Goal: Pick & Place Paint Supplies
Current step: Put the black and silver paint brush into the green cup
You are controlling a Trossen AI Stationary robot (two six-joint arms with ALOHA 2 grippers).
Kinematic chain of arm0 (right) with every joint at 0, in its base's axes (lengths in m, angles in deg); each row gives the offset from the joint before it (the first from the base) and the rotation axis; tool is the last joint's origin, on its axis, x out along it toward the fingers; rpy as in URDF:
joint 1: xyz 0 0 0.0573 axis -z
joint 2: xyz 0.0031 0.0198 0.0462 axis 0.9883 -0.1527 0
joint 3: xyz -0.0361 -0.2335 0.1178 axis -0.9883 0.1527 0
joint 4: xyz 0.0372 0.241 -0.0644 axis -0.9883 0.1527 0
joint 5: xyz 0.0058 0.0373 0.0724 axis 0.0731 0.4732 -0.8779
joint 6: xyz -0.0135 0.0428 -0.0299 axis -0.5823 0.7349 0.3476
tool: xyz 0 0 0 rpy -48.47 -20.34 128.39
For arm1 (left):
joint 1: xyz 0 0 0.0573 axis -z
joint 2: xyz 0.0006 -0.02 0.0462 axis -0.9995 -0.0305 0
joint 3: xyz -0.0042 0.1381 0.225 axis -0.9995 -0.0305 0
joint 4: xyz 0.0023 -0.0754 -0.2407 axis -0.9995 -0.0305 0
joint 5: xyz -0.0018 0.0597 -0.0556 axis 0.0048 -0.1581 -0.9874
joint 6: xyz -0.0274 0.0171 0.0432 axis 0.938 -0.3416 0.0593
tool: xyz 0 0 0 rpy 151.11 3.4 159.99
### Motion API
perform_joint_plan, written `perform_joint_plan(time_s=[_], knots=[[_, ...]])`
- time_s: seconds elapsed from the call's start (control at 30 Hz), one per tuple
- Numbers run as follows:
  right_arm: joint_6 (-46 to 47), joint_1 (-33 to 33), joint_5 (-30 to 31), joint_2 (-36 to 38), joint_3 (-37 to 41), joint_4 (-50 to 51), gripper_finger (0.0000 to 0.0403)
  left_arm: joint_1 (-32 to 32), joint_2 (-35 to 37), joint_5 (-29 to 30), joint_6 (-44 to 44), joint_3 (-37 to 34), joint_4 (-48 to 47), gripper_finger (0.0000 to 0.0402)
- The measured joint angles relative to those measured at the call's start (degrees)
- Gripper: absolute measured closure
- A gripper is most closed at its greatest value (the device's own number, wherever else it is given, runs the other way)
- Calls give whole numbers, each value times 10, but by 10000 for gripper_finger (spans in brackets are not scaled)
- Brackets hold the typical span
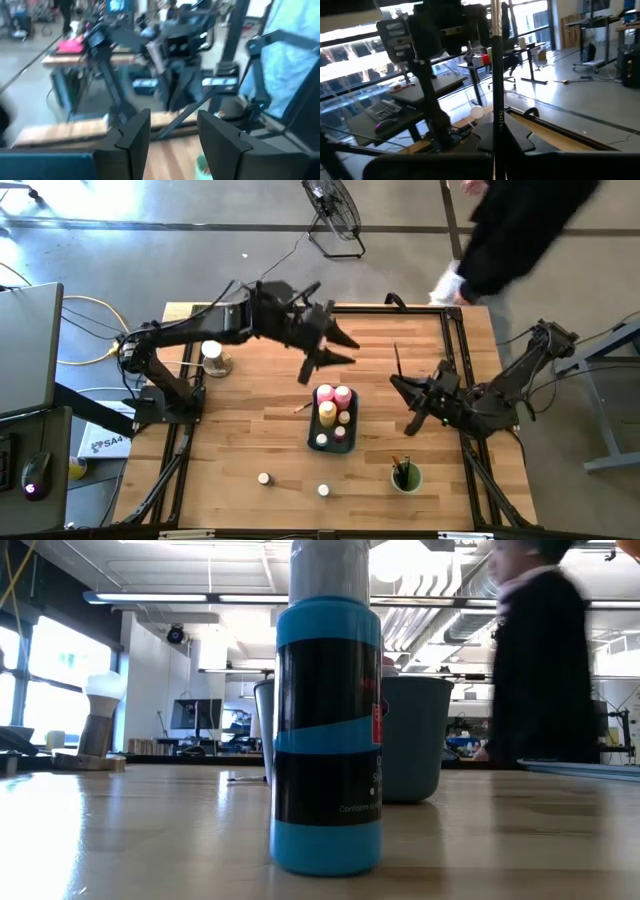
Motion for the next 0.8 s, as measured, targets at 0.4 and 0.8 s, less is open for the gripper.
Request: perform_joint_plan(time_s=[0.4, 0.8], knots=[[-8, -69, -44, 1, 0, -4, 398, 97, -79, 125, 43, -1, 116, 241], [-44, -156, -7, 2, 0, -3, 398, 148, -104, 201, 47, -1, 189, 241]])
